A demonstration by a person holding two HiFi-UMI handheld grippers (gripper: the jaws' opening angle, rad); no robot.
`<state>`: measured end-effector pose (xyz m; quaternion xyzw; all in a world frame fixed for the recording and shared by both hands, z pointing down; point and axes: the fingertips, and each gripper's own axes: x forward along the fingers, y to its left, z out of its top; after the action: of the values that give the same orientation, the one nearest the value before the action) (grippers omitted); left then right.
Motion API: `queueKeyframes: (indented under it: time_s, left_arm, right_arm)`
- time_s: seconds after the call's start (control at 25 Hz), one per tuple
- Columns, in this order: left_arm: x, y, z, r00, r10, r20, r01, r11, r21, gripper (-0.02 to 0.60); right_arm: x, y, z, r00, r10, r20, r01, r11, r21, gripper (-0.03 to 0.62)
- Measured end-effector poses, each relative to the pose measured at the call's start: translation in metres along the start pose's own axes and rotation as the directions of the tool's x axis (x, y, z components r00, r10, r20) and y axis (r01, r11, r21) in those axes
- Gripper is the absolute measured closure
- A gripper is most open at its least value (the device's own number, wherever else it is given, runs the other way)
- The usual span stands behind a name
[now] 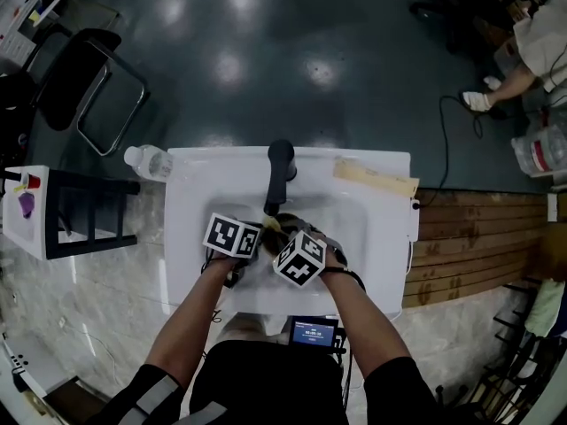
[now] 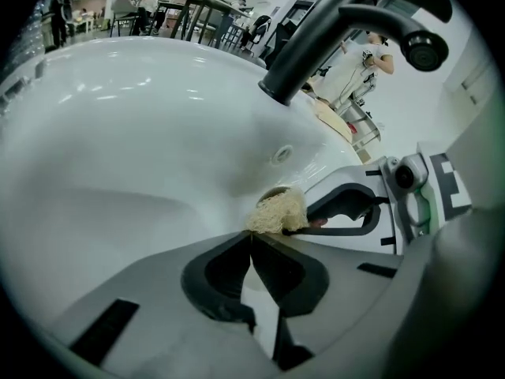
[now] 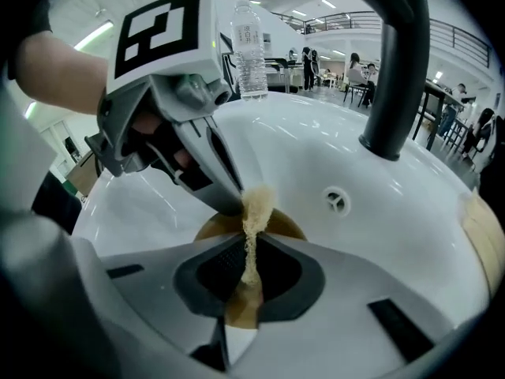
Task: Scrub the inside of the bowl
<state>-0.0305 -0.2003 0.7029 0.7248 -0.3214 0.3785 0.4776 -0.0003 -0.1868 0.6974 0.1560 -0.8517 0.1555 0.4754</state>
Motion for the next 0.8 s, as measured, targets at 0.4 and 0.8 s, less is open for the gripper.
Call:
queueKeyframes:
  time_s: [0.4, 0.8]
  left_arm:
    - [0.001, 0.003, -0.001, 1.0, 0.004, 0.002, -0.004, 1.0, -0.018, 0.572]
    - [0.001, 0.003, 0.003, 1.0, 0.004, 0.017, -0.004, 1.0, 0.022, 0.571]
  right_arm:
    - [-0.009, 0.041, -0.018, 0.986, 0.161, -0.036, -0.161, 0.987, -0.013, 0.556]
    - [-0.044, 0.022, -0.022, 0.995, 0.067, 0.071, -0.076, 0.989, 0.128, 0.556]
